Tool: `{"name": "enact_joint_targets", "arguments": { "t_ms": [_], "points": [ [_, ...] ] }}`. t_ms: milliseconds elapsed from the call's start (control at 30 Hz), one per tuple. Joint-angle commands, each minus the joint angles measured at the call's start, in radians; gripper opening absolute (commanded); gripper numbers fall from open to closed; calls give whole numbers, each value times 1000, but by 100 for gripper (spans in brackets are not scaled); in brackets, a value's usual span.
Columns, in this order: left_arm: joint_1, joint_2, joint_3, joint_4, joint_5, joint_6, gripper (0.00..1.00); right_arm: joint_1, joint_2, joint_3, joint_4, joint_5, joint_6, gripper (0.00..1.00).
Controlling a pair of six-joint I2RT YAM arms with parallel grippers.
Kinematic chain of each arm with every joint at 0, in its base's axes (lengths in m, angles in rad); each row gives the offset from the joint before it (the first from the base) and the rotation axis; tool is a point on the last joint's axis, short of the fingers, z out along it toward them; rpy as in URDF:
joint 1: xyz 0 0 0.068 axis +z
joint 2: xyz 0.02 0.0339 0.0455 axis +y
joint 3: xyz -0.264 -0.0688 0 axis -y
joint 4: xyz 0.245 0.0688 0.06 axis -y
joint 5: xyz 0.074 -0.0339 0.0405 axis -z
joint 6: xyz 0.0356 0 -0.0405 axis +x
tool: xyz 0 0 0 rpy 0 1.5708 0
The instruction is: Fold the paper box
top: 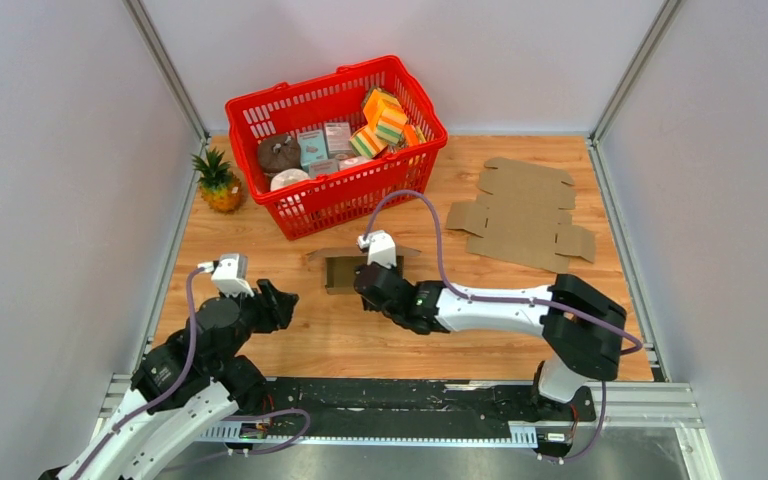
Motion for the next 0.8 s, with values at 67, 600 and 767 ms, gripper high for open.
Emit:
{"name": "enact_joint_targets", "arguments": {
  "t_ms": [67,600,767],
  "points": [
    [3,-100,28,-103,-3,-79,66,-107,98,176,123,98,-142,67],
    [132,479,-29,422,115,98,71,-427,-356,-240,196,-358,-381,100],
    [140,596,14,394,40,87,60,-429,-272,-182,260,-427,-460,100]
  ]
}}
